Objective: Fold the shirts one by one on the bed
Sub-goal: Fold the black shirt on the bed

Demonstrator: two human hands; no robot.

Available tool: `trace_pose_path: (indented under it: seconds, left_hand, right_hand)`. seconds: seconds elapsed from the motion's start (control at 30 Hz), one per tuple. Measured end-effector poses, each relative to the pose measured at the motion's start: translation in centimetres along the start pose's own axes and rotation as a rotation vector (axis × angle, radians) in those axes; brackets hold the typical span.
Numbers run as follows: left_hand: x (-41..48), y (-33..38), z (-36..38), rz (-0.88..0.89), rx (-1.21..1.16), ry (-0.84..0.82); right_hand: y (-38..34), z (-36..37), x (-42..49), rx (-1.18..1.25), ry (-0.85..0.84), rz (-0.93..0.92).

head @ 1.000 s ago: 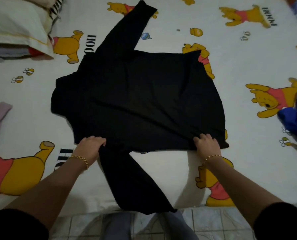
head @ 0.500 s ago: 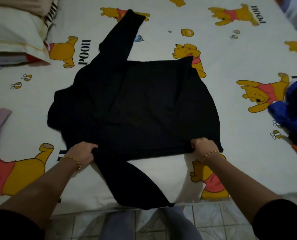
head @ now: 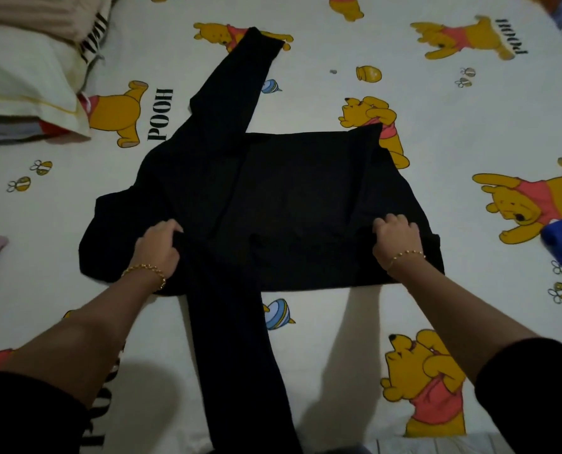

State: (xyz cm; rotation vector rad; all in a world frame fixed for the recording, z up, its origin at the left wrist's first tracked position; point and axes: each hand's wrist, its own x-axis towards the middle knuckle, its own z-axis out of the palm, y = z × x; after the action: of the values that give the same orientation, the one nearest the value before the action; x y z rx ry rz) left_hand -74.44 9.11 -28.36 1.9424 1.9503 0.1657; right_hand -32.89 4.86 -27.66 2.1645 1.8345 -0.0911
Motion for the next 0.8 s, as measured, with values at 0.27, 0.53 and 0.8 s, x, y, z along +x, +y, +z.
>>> trace_pose_path:
  seconds: [0.27,0.53,0.8]
  left_hand:
    - [3.6,-0.3,0.3,-0.145,0.033,0.084]
    - [2.9,-3.3,0.9,-0.158,0.113,0.047]
    - [3.1,-4.1,-1.6,-0.019,-0.068,0.186]
  right_hand:
    - [-0.8,0.5,4.1,0.110,0.112,0.063]
    - [-6.8,0.7,2.2,0.262,0.235,-0.064]
    - [-17.0,-1.4,-1.1,0.739,-0.081,-0.136]
